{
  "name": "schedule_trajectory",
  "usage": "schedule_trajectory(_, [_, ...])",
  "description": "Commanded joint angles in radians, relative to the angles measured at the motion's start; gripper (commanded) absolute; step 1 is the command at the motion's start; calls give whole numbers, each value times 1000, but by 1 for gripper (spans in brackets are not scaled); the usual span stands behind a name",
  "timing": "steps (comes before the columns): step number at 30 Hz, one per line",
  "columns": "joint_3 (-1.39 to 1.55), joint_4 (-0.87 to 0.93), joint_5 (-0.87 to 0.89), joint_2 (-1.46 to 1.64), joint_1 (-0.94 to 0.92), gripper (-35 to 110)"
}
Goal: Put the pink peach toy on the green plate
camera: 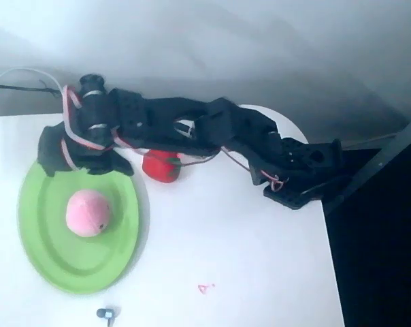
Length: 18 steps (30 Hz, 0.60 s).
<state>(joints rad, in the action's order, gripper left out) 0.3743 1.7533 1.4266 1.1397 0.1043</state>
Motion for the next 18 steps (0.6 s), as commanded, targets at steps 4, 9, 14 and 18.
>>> schedule_trajectory(4, [523,51,-54,609,-25,57])
schedule_trajectory(9, [805,54,-37,908,-40,60])
schedule_trajectory(14, [1023,52,26,1115,-21,56])
schedule_trajectory(18, [1173,46,84,1241,0,53])
